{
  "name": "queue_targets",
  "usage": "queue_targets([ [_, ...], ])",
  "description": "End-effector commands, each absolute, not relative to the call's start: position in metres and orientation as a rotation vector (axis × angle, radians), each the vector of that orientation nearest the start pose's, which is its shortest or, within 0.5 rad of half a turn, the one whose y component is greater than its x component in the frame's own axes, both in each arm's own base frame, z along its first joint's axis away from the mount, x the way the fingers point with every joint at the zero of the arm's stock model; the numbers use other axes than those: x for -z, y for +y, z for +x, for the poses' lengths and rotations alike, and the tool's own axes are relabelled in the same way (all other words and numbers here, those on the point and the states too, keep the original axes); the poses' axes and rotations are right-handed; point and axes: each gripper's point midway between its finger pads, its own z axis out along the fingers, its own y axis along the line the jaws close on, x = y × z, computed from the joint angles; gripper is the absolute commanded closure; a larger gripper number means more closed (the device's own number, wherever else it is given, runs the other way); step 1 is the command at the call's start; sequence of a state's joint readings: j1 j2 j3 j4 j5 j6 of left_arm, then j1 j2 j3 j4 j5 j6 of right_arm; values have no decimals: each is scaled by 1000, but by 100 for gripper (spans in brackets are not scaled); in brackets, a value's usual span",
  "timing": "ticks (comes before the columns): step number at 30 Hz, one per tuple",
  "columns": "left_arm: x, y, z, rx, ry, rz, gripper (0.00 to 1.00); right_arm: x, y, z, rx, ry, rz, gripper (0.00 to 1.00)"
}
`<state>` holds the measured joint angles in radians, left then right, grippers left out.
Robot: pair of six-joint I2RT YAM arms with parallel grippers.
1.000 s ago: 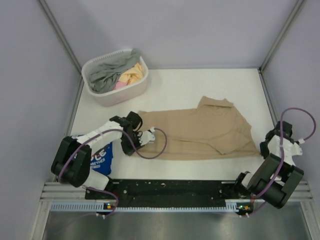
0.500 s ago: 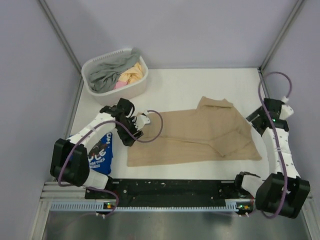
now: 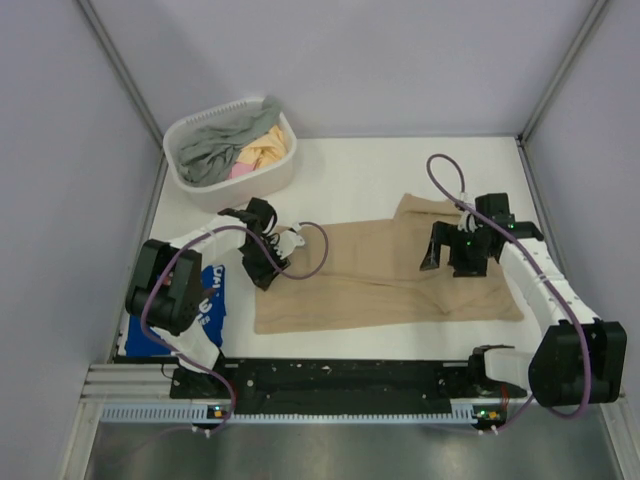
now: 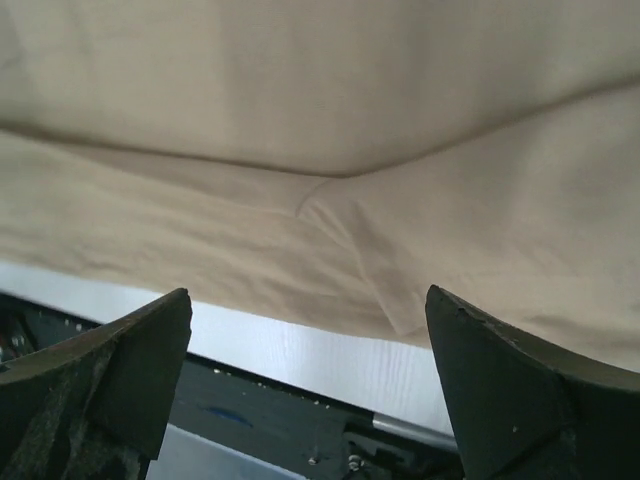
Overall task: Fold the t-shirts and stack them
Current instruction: Fold the flattened tshirt in 1/3 of the way
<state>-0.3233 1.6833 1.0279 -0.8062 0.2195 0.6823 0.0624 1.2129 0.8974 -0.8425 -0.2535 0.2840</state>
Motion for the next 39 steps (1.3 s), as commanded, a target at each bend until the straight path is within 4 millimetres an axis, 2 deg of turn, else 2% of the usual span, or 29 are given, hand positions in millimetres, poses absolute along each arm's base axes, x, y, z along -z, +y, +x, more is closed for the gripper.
queue_targets([
  [1,-23,-104,268,283,2567,1429,56,-167,118,268,-672,2363,-534,1],
  [3,-19,-104,267,286,2570,1423,65,-180,108,288,-454,2228,-714,1],
  [4,-18,-104,267,287,2573,1417,71,-181,105,288,-397,2170,-793,1],
  [6,-17,-105,267,288,2573,1408,88,-166,106,274,-389,2137,-909,1],
  [8,-18,-105,266,293,2569,1402,99,-144,112,251,-391,2121,-1053,1],
  [9,-19,-106,266,296,2565,1399,100,-126,107,240,-335,2138,-1142,1],
  [10,-22,-107,266,300,2554,1400,100,-110,102,228,-275,2167,-1229,4],
  [11,-24,-107,267,299,2544,1404,100,-98,91,220,-184,2204,-1308,14],
  [12,-25,-107,266,302,2537,1409,100,-90,81,216,-110,2237,-1341,31],
  [13,-28,-108,265,308,2527,1413,100,-89,79,212,-101,2254,-1356,42],
  [15,-30,-108,266,304,2516,1416,100,-84,76,203,-117,2295,-1386,44],
  [18,-32,-108,266,305,2509,1421,100,-63,69,188,-114,2346,-1469,43],
  [20,-34,-109,267,305,2506,1417,100,-57,67,191,-88,2357,-1458,43],
  [23,-35,-111,268,316,2497,1415,100,-56,55,207,47,2372,-1434,47],
  [29,-36,-111,267,314,2494,1410,100,-43,75,196,-144,2410,-1449,49],
  [32,-37,-110,266,311,2492,1411,100,-37,70,193,-123,2432,-1471,50],
  [33,-37,-110,266,309,2491,1411,100,-35,68,194,-110,2435,-1476,52],
  [37,-36,-109,267,302,2491,1413,100,-34,67,203,-76,2459,-1456,70],
  [39,-35,-107,268,286,2499,1410,100,-33,69,205,-87,2473,-1446,85],
])
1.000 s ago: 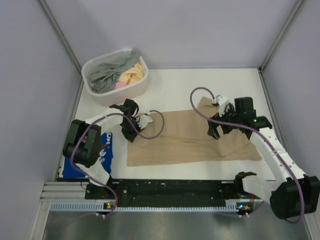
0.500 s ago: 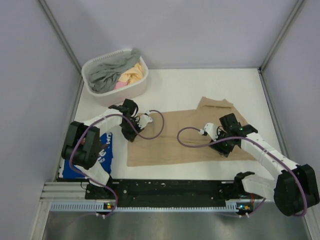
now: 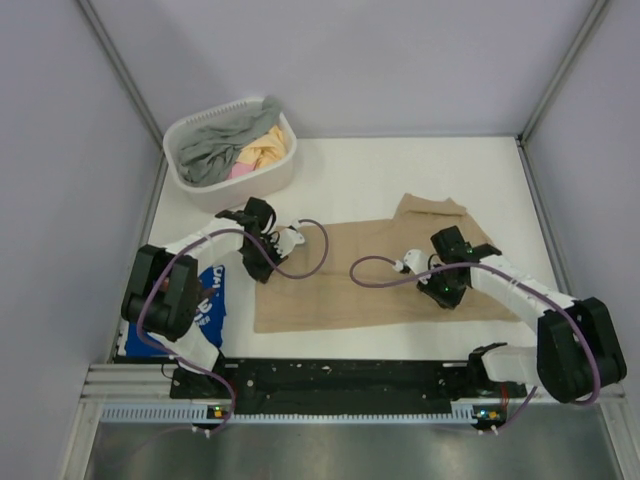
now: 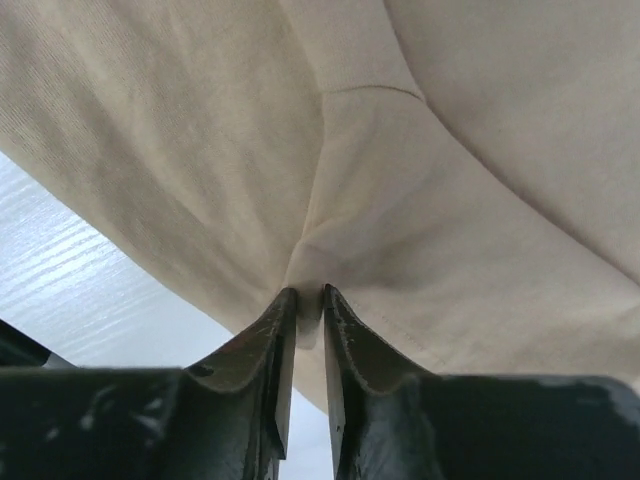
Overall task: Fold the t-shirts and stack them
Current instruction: Fold the flattened tshirt in 1/3 of the way, then grap the side of the flattened tshirt furthest away from the robot with both arms
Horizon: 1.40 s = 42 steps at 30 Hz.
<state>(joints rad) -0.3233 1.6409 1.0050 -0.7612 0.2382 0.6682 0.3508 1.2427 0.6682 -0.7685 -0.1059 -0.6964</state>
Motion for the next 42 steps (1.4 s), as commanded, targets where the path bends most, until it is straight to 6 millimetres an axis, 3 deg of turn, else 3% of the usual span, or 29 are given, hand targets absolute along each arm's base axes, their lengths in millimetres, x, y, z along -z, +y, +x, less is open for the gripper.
queue_targets([
  [1,-34,-105,268,274,2508,1403,100,-32,70,206,-90,2478,-1444,89],
  [2,-32,-103,269,254,2518,1400,100,-32,71,207,-95,2478,-1442,97],
  [5,-29,-94,270,188,2552,1381,100,-37,74,210,-111,2464,-1434,100],
  [6,-29,-93,270,180,2556,1386,98,-38,75,210,-112,2460,-1432,94],
  [7,-30,-93,269,186,2555,1386,91,-42,76,214,-103,2452,-1418,81],
  [10,-46,-102,265,258,2517,1409,63,-66,81,232,-83,2405,-1328,63],
  [13,-75,-109,273,340,2440,1385,44,-105,91,262,-169,2325,-1178,42],
  [15,-97,-110,291,354,2392,1330,39,-144,101,292,-258,2224,-1027,31],
  [19,-116,-103,341,246,2345,1236,37,-196,89,359,-294,2133,-671,24],
  [21,-122,-106,364,214,2316,1223,37,-202,72,389,-285,2159,-506,24],
  [25,-117,-105,402,156,2369,1151,41,-170,29,440,-236,2293,-213,30],
  [31,-105,-105,433,119,2433,1049,43,-119,-12,480,-149,2413,58,39],
  [33,-99,-111,437,149,2438,1044,44,-99,-15,486,-147,2453,67,39],
  [37,-86,-137,431,266,2408,1141,43,-58,1,483,-269,2544,46,41],
  [42,-66,-143,438,195,2415,1184,41,-27,7,475,-315,2611,41,47],
])
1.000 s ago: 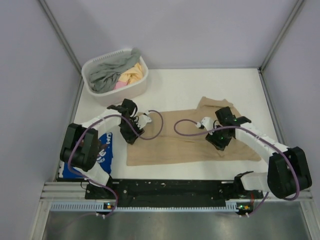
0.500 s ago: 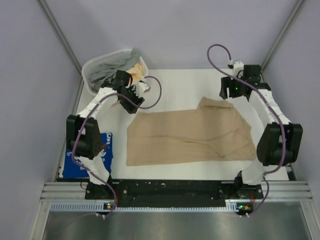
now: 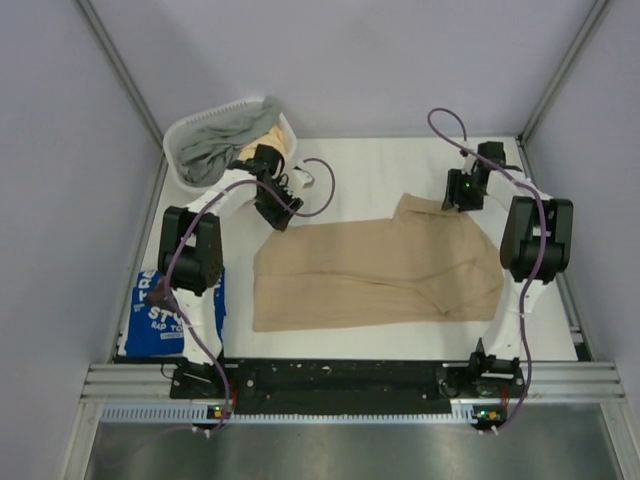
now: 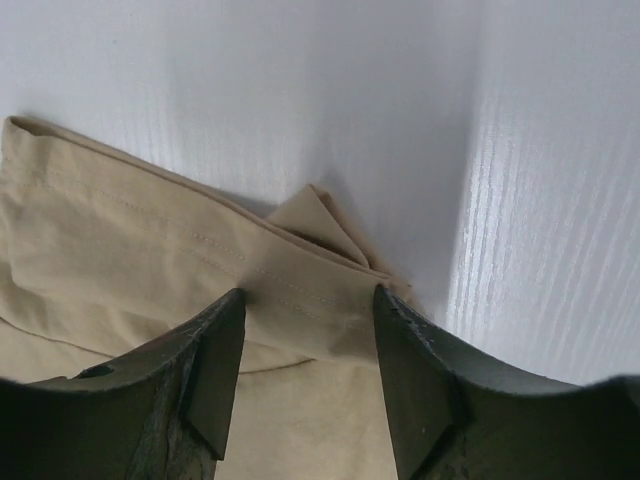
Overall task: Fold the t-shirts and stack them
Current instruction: Grap the side of the flattened tshirt furthest away from the robot with both arms
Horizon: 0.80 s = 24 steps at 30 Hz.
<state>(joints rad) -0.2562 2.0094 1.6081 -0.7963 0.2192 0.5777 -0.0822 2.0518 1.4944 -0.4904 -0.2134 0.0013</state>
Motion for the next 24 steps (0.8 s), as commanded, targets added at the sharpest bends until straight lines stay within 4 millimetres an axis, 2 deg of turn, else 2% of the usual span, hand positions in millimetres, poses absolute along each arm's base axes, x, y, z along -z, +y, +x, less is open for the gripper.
queue_targets([
  [1,-62,-141,440,182,2429,1179,41,-25,6,474,-308,2616,37,52],
  [6,-39,-136,441,113,2459,1211,42,-31,-2,474,-244,2609,41,88],
  [8,-33,-133,441,93,2472,1214,52,-40,-3,474,-229,2592,41,99],
  [12,-37,-133,441,82,2455,1209,100,-66,-5,472,-204,2544,-11,100],
  [14,-47,-139,437,129,2433,1206,100,-83,-5,464,-193,2517,-17,100],
  [16,-60,-144,429,171,2402,1207,100,-91,-8,452,-163,2515,-8,100],
  [17,-67,-144,426,180,2387,1204,100,-102,-11,446,-135,2499,-14,100],
  [18,-78,-144,423,180,2365,1199,100,-103,-15,436,-102,2511,-15,100],
  [22,-113,-139,400,174,2287,1240,100,-119,-15,396,-63,2522,-162,100],
  [24,-123,-137,383,181,2254,1272,100,-127,-19,380,-6,2505,-260,100],
])
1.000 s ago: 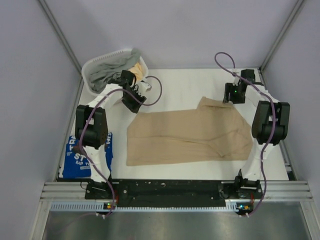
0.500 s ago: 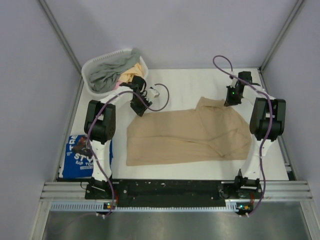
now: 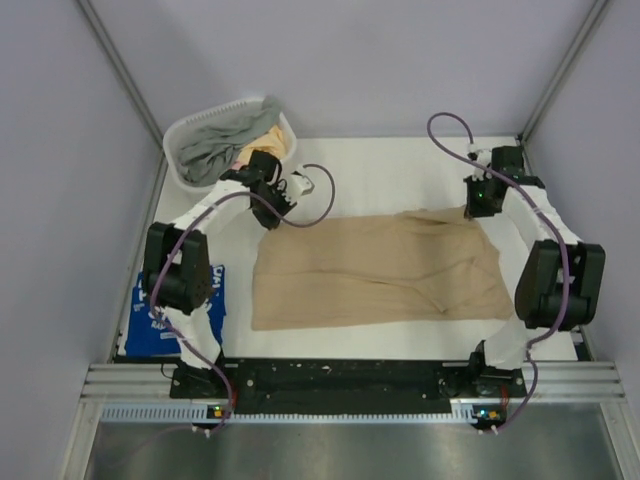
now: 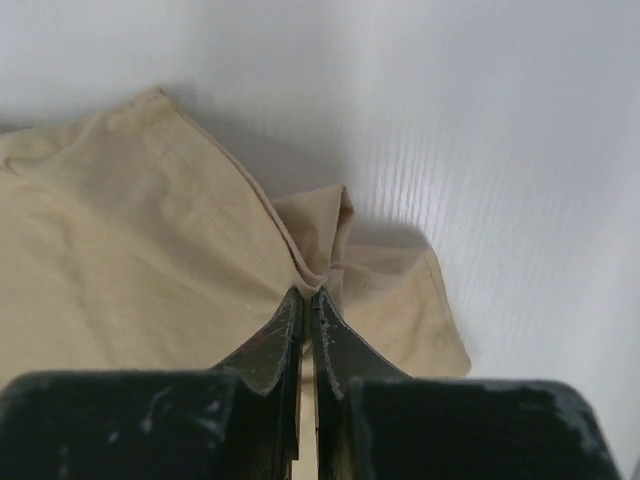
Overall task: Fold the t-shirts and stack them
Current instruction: Grap the side of the flattened tshirt furthest away from the robot with both arms, then fold the other side of the tshirt into a rectangle
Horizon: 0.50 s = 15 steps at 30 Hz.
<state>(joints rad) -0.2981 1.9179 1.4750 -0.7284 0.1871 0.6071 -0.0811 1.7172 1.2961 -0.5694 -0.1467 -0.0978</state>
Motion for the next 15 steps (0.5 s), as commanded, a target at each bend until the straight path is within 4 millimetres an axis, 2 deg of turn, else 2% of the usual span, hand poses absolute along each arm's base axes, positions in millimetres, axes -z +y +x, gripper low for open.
queue_targets([
  [1,-123,-138,374,204,2246,1288,100,-128,-25,371,49,2516,-331,100],
  [5,-100,-141,330,274,2254,1424,100,-127,-60,318,306,2705,-602,100],
  [6,-95,-141,321,279,2258,1450,100,-124,-63,306,330,2734,-668,100],
  [11,-74,-135,276,348,2286,1539,100,-101,-59,251,285,2876,-852,100],
  [13,-62,-131,256,381,2292,1612,100,-90,-55,239,281,2912,-909,100],
  [14,-58,-130,248,388,2293,1650,97,-86,-52,236,274,2920,-928,93],
  [15,-55,-128,240,401,2304,1686,87,-80,-52,232,266,2945,-927,87],
])
